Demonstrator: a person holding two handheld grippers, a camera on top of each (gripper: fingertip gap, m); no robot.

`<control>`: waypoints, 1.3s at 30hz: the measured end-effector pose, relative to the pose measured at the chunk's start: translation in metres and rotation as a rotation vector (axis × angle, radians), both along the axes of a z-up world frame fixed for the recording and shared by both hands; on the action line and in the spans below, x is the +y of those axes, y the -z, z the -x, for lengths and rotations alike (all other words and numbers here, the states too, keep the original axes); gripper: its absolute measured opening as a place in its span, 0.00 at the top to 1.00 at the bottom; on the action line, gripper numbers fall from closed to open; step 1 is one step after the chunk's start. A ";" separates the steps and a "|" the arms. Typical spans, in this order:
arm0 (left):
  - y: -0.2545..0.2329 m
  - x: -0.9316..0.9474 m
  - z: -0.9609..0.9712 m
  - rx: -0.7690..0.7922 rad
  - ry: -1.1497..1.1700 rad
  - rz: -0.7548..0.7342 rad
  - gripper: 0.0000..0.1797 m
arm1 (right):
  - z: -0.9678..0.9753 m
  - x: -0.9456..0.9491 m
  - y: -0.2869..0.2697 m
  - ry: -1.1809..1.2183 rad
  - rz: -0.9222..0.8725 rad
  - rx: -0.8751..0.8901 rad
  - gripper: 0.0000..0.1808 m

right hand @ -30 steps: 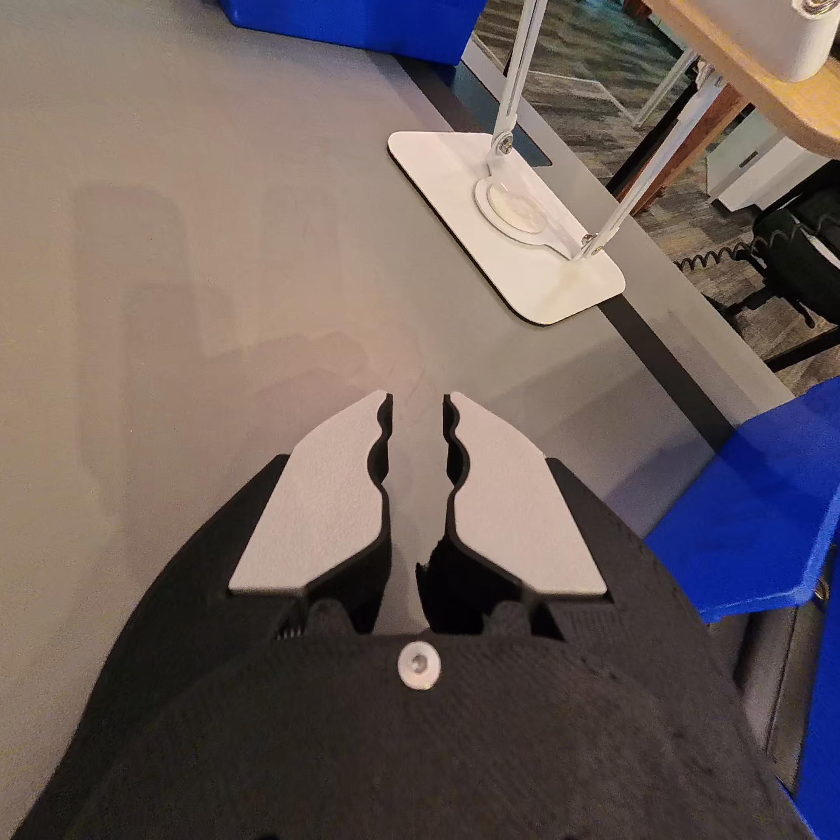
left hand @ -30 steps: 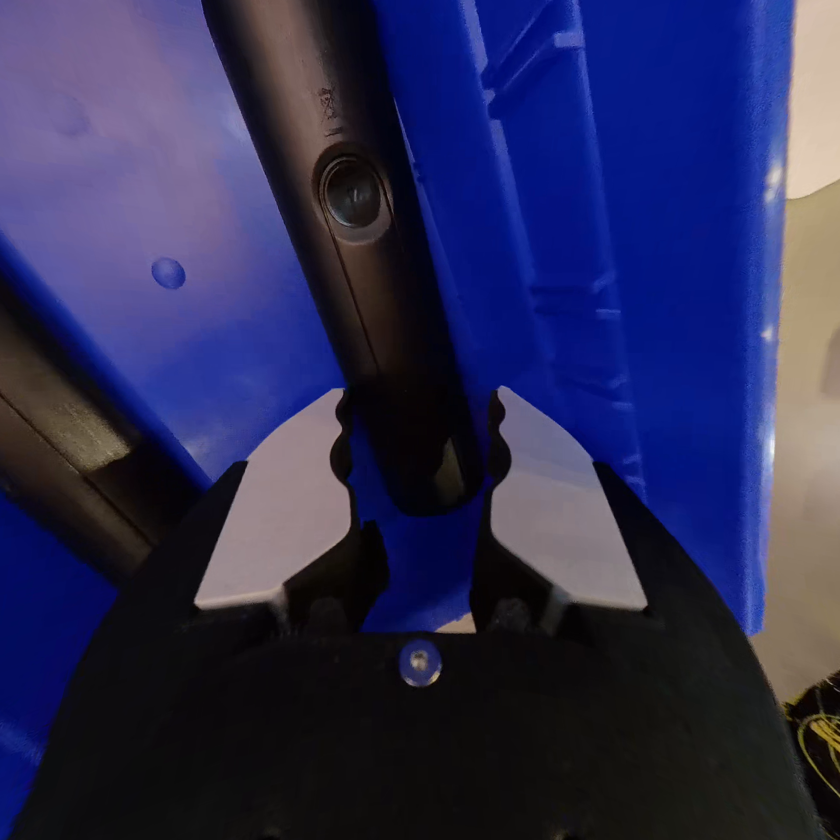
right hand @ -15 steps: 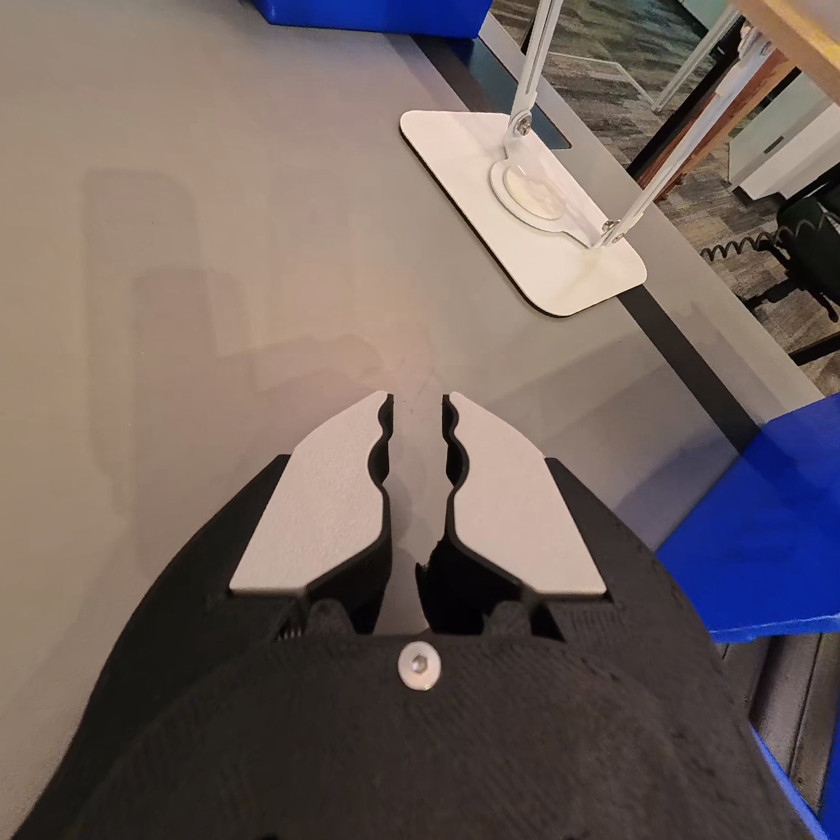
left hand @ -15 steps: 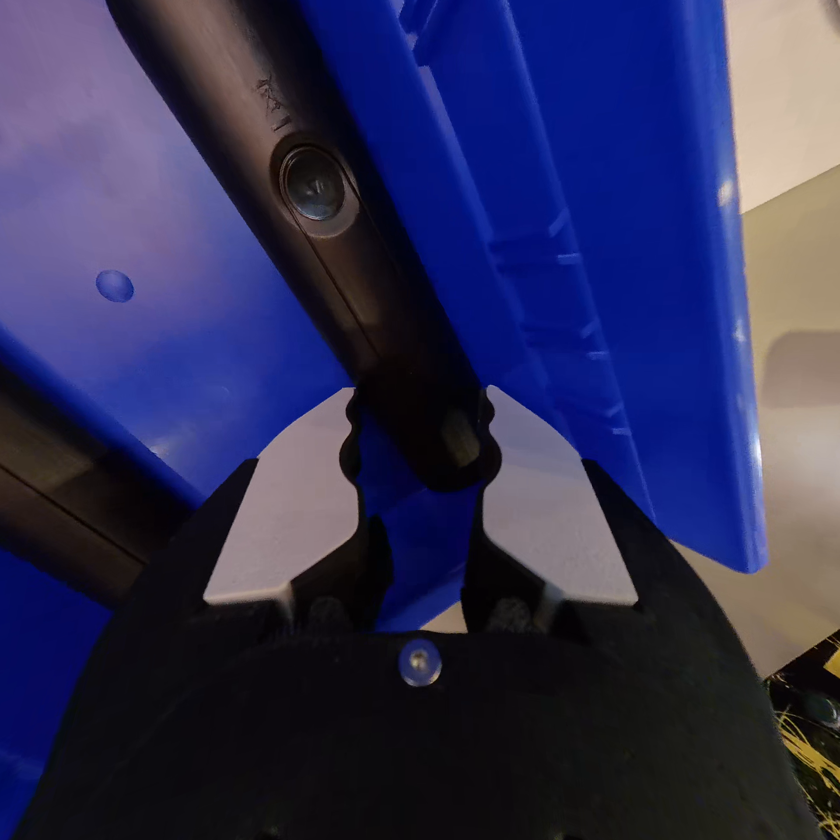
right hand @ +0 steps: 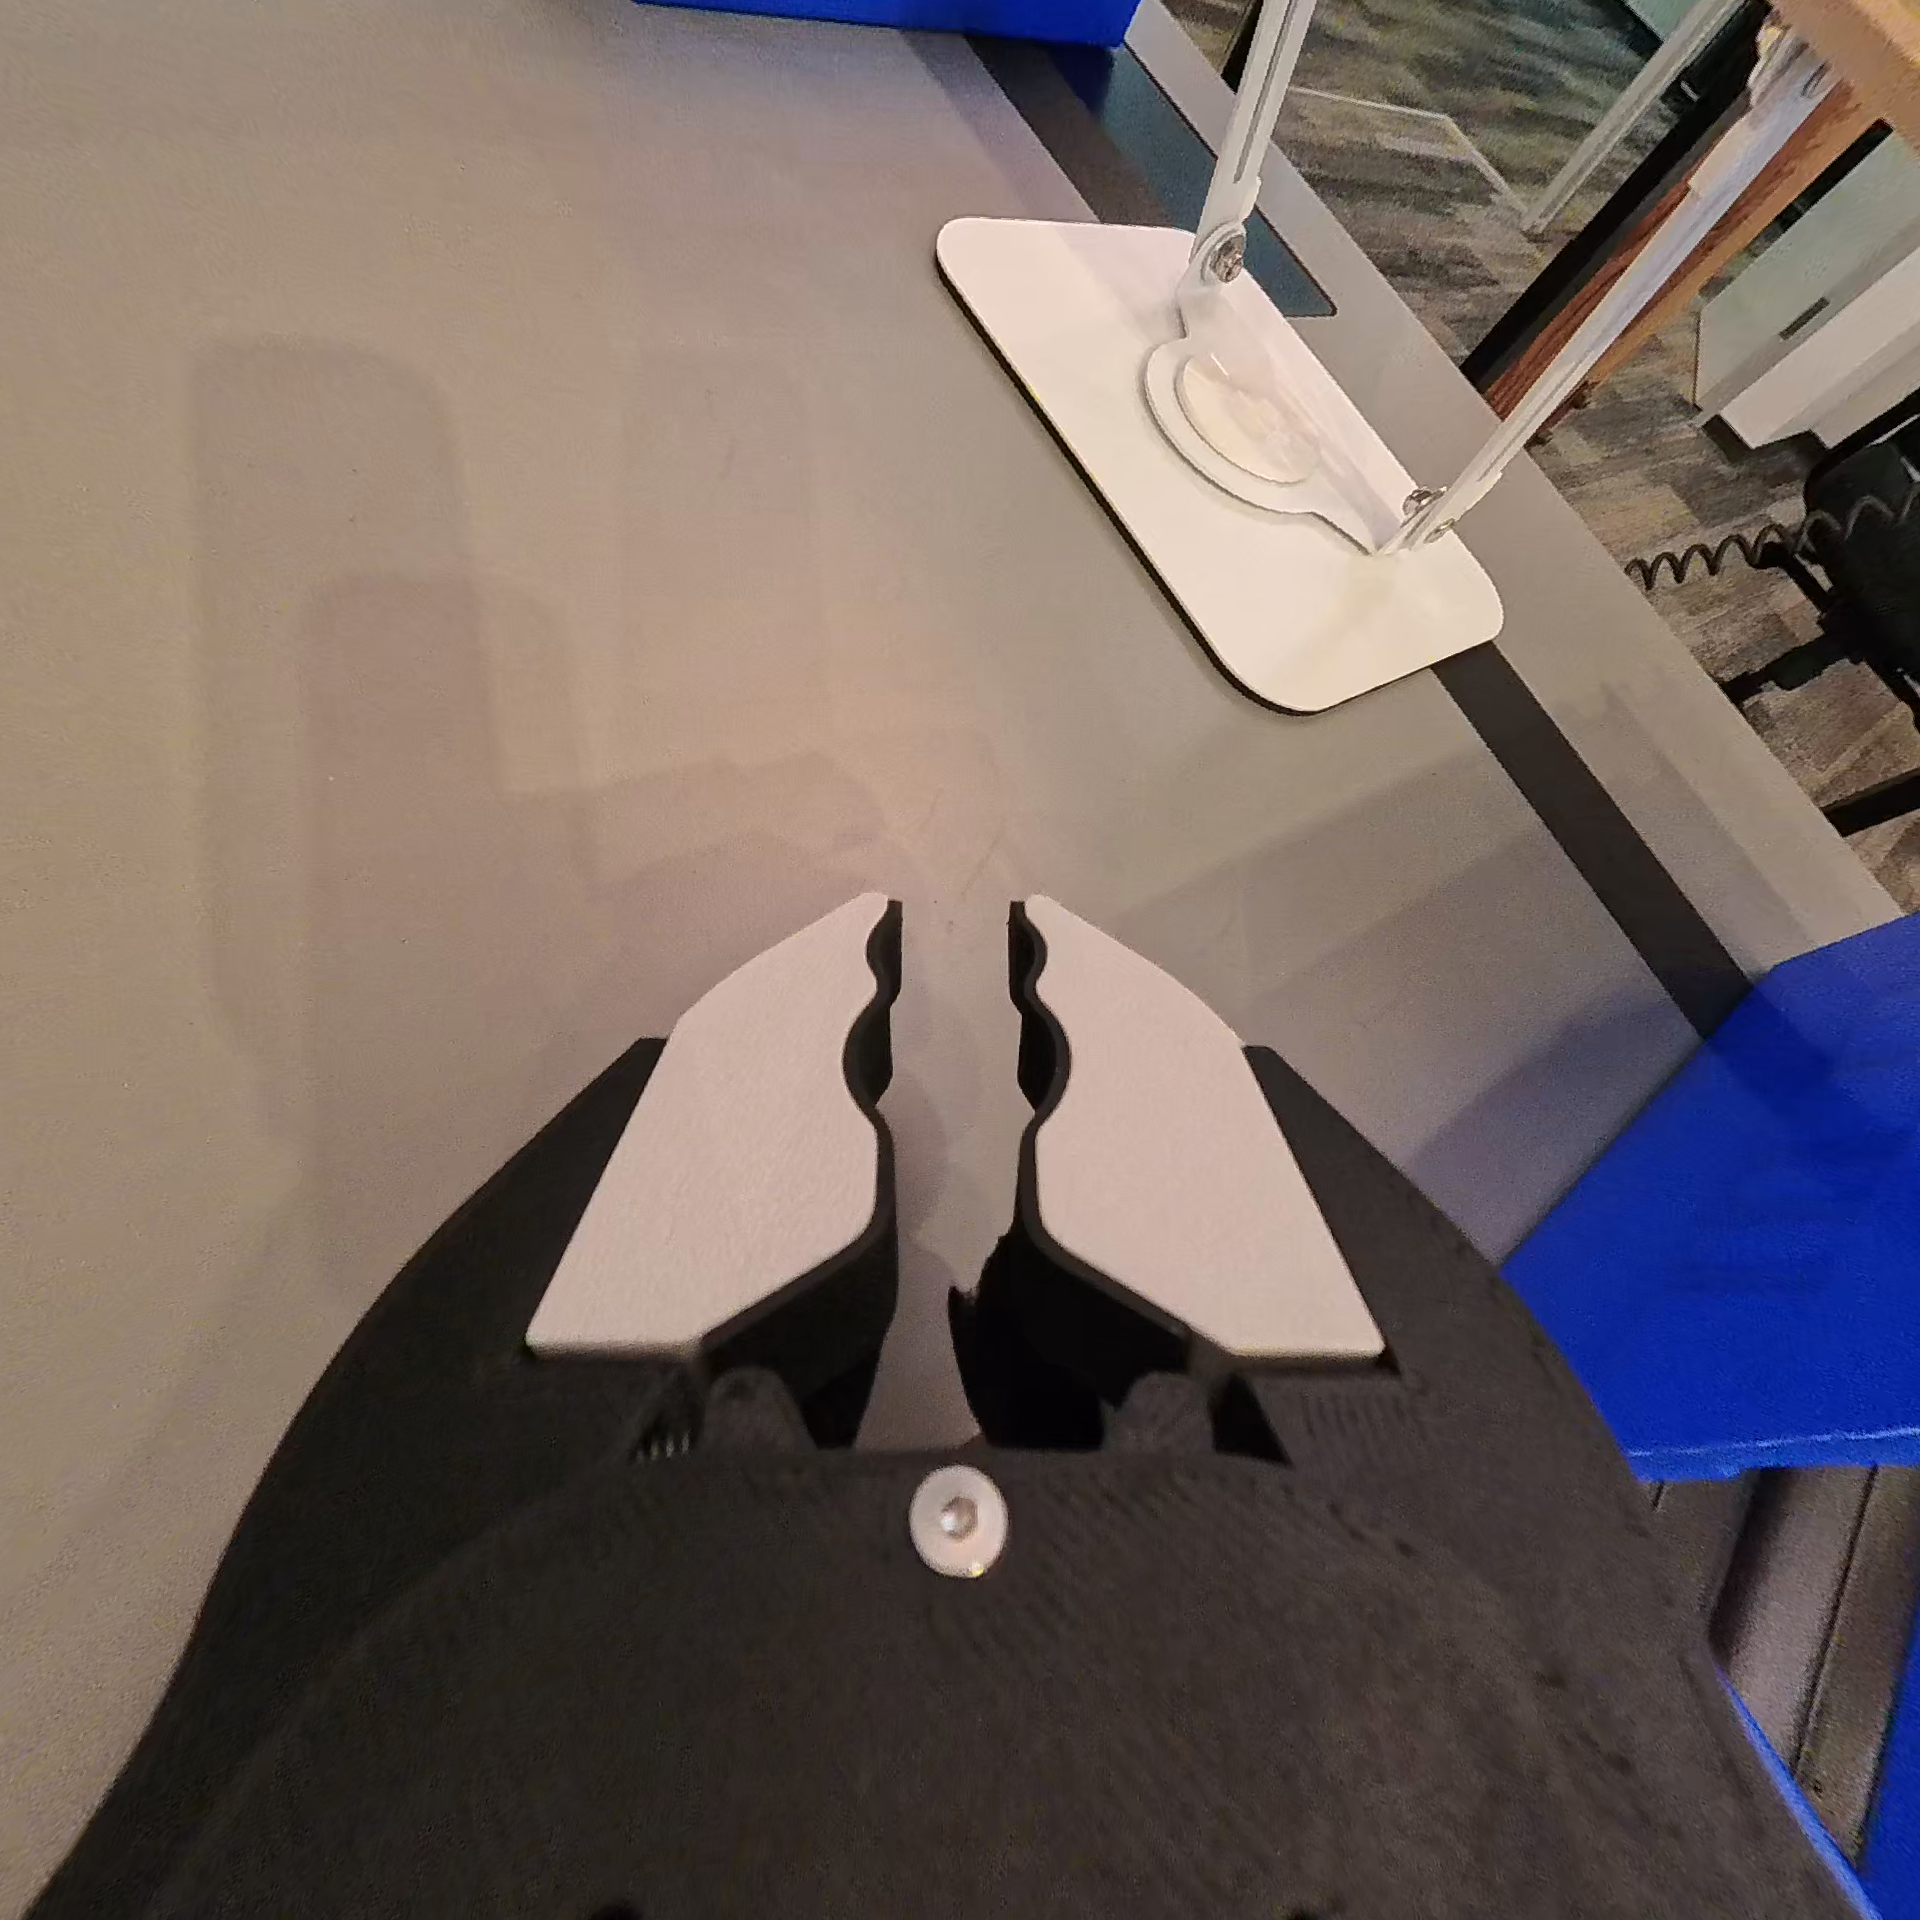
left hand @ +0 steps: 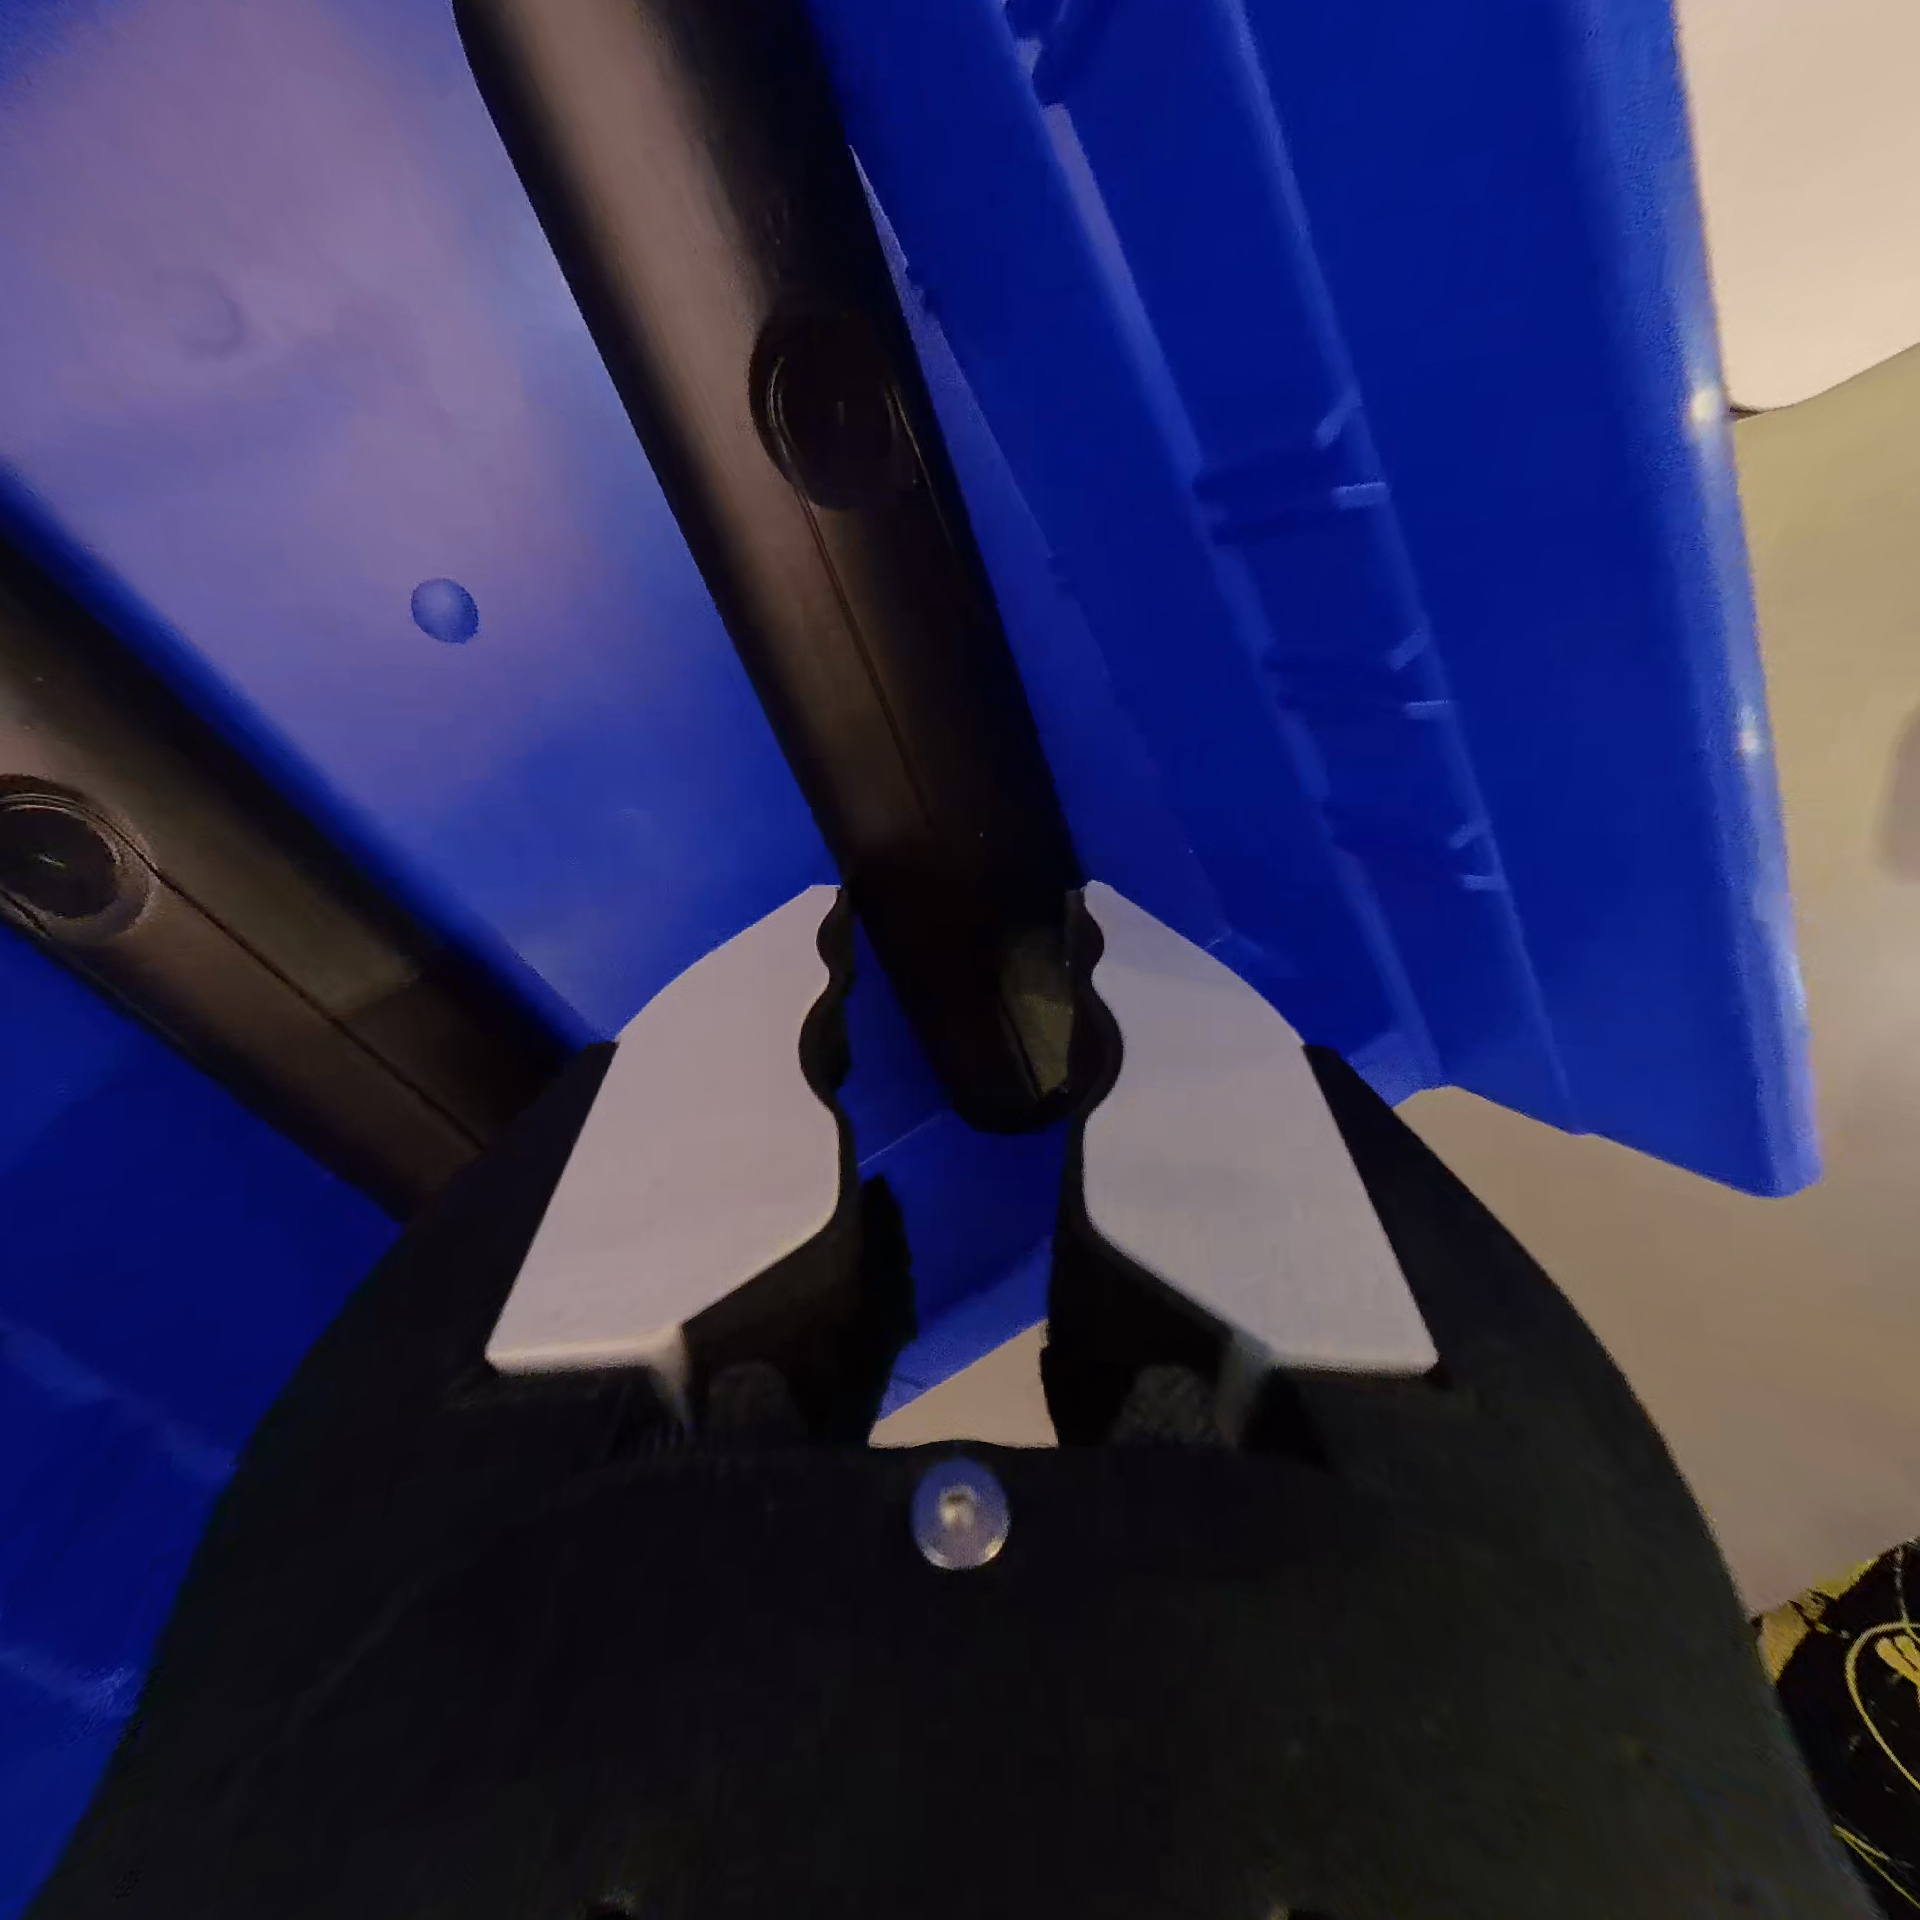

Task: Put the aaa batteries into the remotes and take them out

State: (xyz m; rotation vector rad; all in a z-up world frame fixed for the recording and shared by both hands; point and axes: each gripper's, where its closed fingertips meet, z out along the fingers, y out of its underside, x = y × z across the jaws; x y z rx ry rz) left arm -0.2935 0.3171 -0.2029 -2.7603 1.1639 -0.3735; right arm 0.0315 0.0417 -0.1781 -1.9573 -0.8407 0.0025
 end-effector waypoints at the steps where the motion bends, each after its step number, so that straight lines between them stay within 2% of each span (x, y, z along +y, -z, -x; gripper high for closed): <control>1: 0.001 0.000 0.000 -0.005 -0.002 0.011 0.77 | 0.000 0.000 0.000 0.001 0.000 -0.003 0.90; 2: 0.002 -0.001 0.000 -0.010 -0.004 0.030 0.76 | -0.001 0.000 0.000 0.002 0.000 -0.005 0.90; 4: 0.008 -0.007 0.003 0.003 -0.005 0.101 0.62 | -0.001 0.000 0.000 0.003 0.000 -0.007 0.90; 6: 0.011 -0.005 0.005 0.020 -0.001 0.108 0.56 | -0.002 0.000 0.000 0.002 0.000 -0.008 0.90; 11: 0.013 -0.001 0.008 0.093 0.026 0.112 0.65 | -0.001 0.000 0.001 -0.002 0.008 -0.012 0.90; 12: 0.013 -0.003 0.004 0.079 0.037 0.130 0.72 | 0.000 -0.001 0.002 -0.003 0.008 -0.013 0.90; 19: 0.011 -0.003 0.003 0.007 0.046 0.133 0.74 | 0.001 -0.001 0.001 -0.009 0.006 -0.015 0.90; 29: -0.001 0.006 0.011 -0.018 0.061 0.005 0.76 | 0.001 -0.001 0.004 -0.012 0.019 -0.014 0.90; 33: -0.012 0.010 0.010 -0.083 0.063 -0.037 0.86 | 0.001 -0.001 0.004 -0.014 0.018 -0.014 0.90; 39: -0.013 0.012 0.012 -0.034 0.070 -0.034 0.86 | 0.003 -0.001 0.005 -0.020 0.021 -0.010 0.90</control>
